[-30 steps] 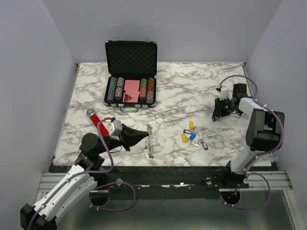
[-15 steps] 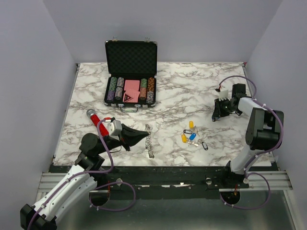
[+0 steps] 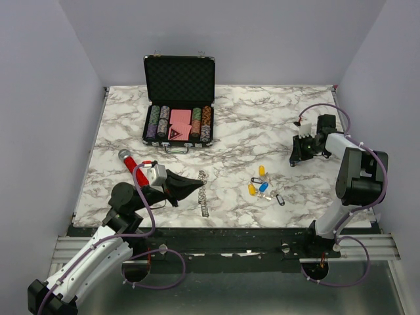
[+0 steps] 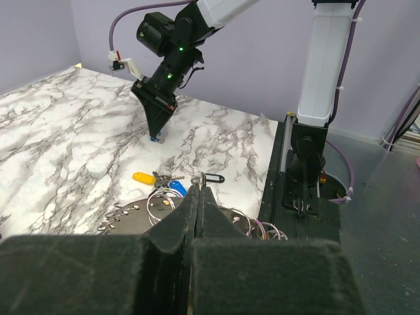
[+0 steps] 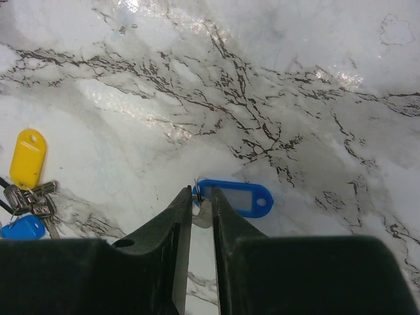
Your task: Put the keys on the keyring
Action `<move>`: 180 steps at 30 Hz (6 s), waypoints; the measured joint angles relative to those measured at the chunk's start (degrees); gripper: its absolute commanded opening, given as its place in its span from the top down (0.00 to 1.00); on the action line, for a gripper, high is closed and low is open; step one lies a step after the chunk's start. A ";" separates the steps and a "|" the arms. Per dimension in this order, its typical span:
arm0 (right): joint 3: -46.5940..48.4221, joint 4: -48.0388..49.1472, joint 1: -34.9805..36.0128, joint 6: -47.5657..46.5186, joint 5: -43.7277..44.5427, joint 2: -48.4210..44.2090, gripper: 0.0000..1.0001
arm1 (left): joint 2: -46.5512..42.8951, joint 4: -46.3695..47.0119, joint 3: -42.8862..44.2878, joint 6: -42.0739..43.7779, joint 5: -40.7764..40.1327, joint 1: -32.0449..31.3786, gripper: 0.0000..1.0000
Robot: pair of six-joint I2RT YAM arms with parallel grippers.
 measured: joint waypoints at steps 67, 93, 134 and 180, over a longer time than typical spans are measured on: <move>1.33 -4.74 0.00 -2.82 -2.58 0.74 0.81 | -0.31 -0.07 -0.02 0.02 -0.26 -0.02 1.00; 1.33 -4.98 0.48 -2.99 -2.58 1.16 0.81 | -0.35 -0.07 -0.15 0.02 -0.37 -0.07 1.00; 1.49 -7.06 0.48 -4.98 -2.56 1.03 0.79 | -0.46 -0.11 -0.17 0.22 -0.42 -0.07 1.00; 2.29 -11.02 0.48 -8.61 -6.82 0.72 0.99 | -0.68 -0.13 -0.17 0.66 -0.59 -0.20 1.00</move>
